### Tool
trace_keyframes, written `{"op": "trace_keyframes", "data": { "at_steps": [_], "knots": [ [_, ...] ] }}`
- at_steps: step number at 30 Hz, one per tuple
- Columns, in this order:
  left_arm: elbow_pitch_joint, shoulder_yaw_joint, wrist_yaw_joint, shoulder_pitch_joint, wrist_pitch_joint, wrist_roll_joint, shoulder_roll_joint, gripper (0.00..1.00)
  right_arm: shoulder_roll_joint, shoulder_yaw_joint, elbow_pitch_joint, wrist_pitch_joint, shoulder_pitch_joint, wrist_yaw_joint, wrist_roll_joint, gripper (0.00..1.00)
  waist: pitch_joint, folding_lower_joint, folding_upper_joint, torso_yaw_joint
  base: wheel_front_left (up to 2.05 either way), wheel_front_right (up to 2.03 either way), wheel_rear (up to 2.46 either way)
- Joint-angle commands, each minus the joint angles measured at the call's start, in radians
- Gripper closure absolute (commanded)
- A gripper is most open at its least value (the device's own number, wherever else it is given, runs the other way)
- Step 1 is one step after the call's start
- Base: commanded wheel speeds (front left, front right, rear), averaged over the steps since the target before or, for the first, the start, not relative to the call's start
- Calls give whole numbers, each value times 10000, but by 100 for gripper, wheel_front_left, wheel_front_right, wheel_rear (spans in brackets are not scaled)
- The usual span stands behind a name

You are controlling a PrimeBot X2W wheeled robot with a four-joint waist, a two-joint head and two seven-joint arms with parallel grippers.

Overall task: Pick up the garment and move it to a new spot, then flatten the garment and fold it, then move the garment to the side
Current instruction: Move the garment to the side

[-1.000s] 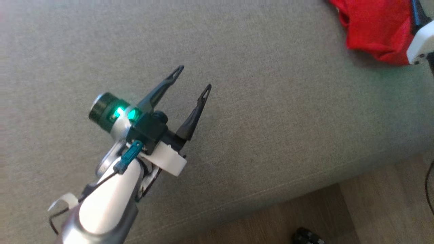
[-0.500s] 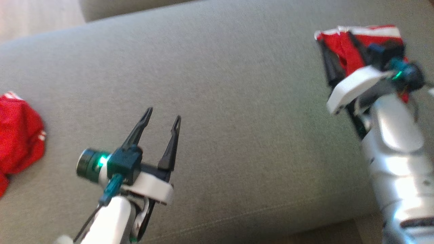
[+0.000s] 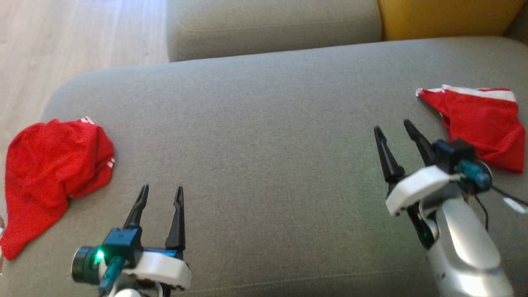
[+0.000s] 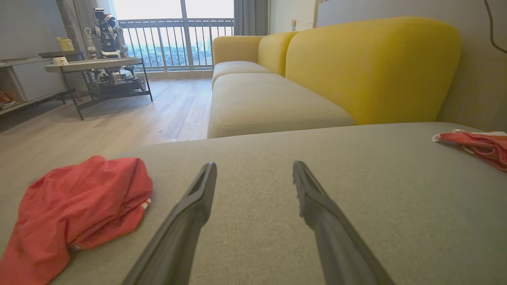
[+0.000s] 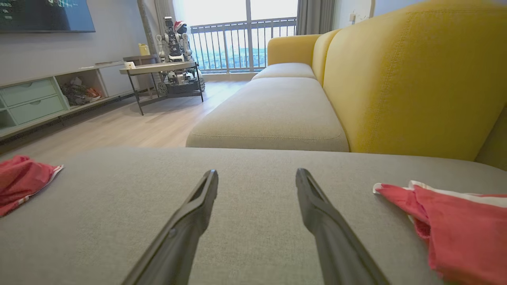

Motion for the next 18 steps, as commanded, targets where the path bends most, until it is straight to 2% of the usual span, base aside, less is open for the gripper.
{"op": "trace_keyframes", "data": {
  "at_steps": [1,10,18],
  "knots": [
    [-337,420,-19,-286,-51,82,-7,0,108,187,-450,-90,-85,-4,6,0,-151,2,0,158,0,0,0],
    [-344,875,-199,366,-51,303,-221,0,112,330,-1492,-91,1814,-4,303,0,-518,2,0,461,0,0,0],
    [-380,1178,-305,527,-51,187,-367,0,113,342,-1744,-91,2248,-4,477,0,-650,2,0,581,0,0,0]
  ]
}}
